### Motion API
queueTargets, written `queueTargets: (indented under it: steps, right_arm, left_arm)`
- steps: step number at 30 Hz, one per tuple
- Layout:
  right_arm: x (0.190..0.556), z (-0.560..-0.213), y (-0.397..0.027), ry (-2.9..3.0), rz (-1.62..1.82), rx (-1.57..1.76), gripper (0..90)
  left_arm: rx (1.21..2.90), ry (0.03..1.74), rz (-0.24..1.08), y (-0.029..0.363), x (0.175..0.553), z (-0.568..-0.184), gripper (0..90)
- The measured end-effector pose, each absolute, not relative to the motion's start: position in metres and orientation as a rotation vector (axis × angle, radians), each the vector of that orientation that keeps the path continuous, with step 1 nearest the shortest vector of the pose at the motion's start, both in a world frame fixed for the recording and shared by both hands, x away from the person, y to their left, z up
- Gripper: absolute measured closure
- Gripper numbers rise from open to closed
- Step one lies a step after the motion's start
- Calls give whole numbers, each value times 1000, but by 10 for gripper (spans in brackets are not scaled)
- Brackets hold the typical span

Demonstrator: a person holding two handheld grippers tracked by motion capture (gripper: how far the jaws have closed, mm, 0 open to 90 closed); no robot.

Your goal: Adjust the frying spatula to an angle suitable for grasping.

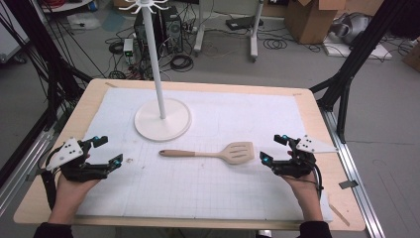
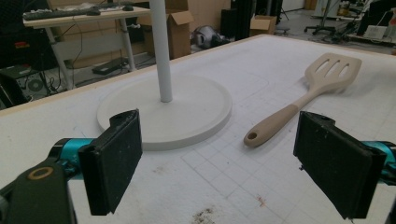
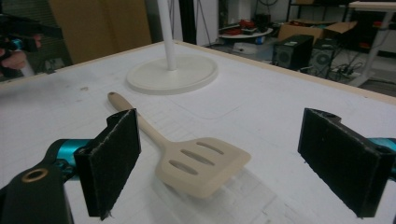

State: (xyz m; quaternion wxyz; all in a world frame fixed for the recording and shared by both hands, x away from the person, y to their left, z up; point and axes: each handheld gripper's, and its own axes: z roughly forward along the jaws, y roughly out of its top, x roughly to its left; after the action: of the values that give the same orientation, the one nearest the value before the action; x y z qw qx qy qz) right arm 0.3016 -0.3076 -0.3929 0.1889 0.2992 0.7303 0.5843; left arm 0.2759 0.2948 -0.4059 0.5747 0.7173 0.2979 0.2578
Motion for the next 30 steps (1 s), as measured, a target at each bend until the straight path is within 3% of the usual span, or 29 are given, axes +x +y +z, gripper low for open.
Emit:
queueTargets:
  steps: [30]
  right_arm:
    - [353, -376, -212, 2372, 1562, 638, 153]
  left_arm:
    - [1693, 676, 572, 291, 277, -407, 160]
